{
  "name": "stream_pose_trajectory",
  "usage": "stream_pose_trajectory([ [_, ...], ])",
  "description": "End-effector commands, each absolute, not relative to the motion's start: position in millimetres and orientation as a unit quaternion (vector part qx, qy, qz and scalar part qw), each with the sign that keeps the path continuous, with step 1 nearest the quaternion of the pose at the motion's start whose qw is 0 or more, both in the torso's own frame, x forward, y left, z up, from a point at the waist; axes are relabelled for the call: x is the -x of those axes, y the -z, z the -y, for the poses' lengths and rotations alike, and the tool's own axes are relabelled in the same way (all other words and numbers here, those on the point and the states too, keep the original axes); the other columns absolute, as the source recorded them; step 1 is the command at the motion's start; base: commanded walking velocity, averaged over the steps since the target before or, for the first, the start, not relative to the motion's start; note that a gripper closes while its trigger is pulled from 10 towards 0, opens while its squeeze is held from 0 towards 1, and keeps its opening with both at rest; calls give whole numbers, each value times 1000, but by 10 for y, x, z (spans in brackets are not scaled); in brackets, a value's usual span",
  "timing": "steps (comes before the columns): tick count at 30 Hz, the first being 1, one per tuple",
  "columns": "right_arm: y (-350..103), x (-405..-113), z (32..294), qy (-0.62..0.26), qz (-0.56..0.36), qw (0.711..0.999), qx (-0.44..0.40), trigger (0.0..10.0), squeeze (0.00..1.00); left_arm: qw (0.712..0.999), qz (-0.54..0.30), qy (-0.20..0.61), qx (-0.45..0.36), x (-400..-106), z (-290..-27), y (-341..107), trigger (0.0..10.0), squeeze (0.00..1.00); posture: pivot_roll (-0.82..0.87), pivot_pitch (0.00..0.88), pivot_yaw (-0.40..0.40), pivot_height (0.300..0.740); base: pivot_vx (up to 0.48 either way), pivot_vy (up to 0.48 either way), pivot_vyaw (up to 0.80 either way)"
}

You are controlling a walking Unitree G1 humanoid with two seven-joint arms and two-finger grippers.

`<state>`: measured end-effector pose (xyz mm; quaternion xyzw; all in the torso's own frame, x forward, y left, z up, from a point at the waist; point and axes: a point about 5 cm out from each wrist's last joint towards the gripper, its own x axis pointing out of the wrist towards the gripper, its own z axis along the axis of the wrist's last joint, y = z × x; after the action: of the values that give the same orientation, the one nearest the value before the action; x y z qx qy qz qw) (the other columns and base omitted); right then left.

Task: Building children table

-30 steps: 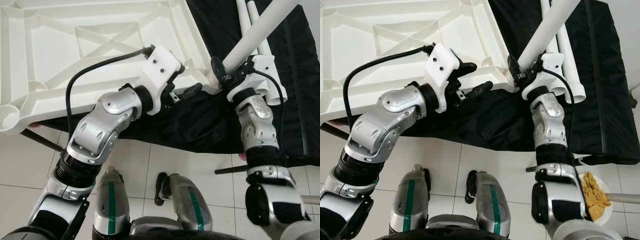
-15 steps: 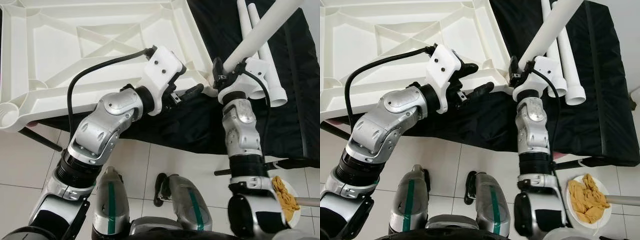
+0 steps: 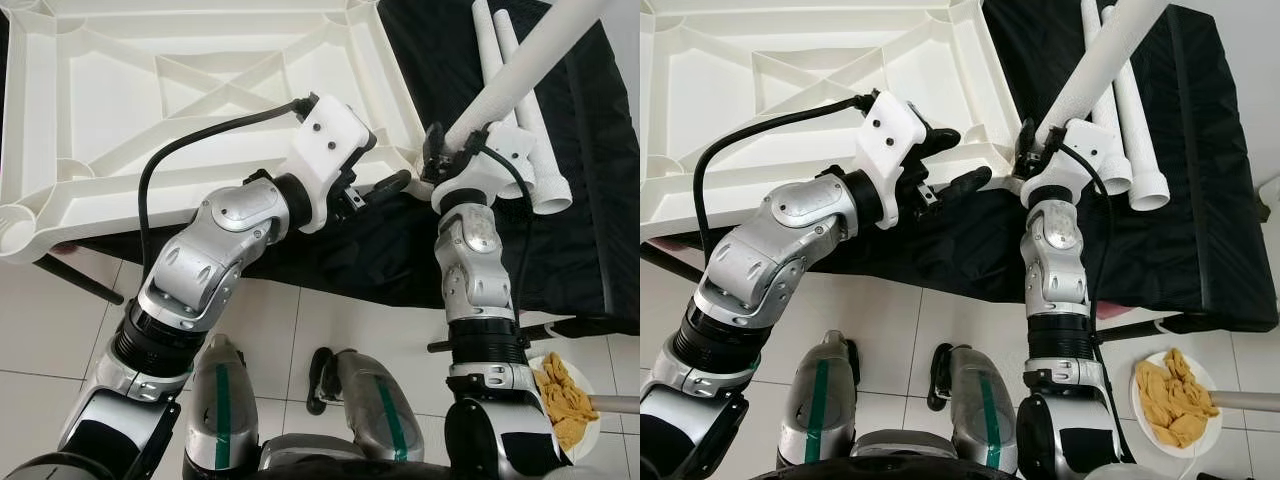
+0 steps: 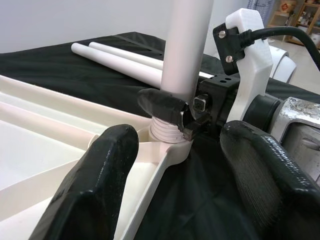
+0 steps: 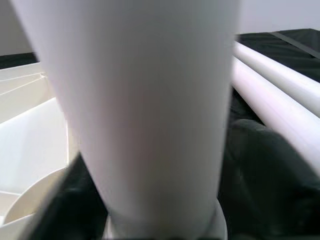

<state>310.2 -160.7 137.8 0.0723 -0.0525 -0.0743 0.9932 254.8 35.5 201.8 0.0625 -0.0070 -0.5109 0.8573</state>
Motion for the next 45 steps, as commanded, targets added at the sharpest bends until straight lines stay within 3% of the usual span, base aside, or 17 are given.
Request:
stream_pose_trajectory([
  [1, -1340, -3091, 1659, 77, 41, 994, -73, 10000, 1000, 852, 8, 520, -62, -2519, -326, -2006, 10000, 0, 111, 33, -123, 740, 0, 0, 0],
  [4, -1356, -3099, 1649, 64, 43, 994, -73, 10000, 1000, 852, 8, 519, -62, -2520, -328, -2007, 10000, 0, 114, 35, -125, 740, 0, 0, 0],
  [9, -1486, -3184, 1642, -42, 60, 995, -64, 10000, 1000, 855, 9, 516, -60, -2527, -333, -2013, 10000, 0, 112, 46, -127, 740, 0, 0, 0],
  [10, -1498, -3197, 1651, -63, 60, 994, -63, 10000, 443, 855, 9, 516, -60, -2526, -333, -2013, 10000, 0, 111, 47, -126, 740, 0, 0, 0],
  [11, -1498, -3197, 1651, -63, 60, 994, -63, 10000, 443, 855, 9, 516, -60, -2526, -333, -2013, 10000, 0, 111, 47, -126, 740, 0, 0, 0],
  [12, -1507, -3206, 1656, -80, 59, 993, -62, 10000, 12, 855, 9, 515, -60, -2527, -333, -2015, 10000, 0, 112, 49, -125, 740, 0, 0, 0],
  [23, -1564, -3233, 1717, -158, 65, 985, -30, 10000, 0, 858, 11, 510, -60, -2541, -351, -2030, 10000, 0, 117, 57, -123, 740, 0, 0, 0],
  [26, -1562, -3275, 1853, -215, 58, 975, -6, 10000, 0, 860, 12, 507, -60, -2555, -370, -2040, 10000, 0, 120, 57, -115, 740, 0, 0, 0],
  [34, -1512, -3318, 2133, -253, 33, 967, 12, 10000, 0, 859, 14, 508, -61, -2567, -373, -2055, 10000, 0, 114, 56, -104, 740, 0, 0, 0],
  [45, -1453, -3316, 2178, -311, 13, 950, 15, 10000, 0, 855, 13, 514, -62, -2568, -371, -2068, 10000, 0, 110, 58, -90, 740, 0, 0, 0],
])
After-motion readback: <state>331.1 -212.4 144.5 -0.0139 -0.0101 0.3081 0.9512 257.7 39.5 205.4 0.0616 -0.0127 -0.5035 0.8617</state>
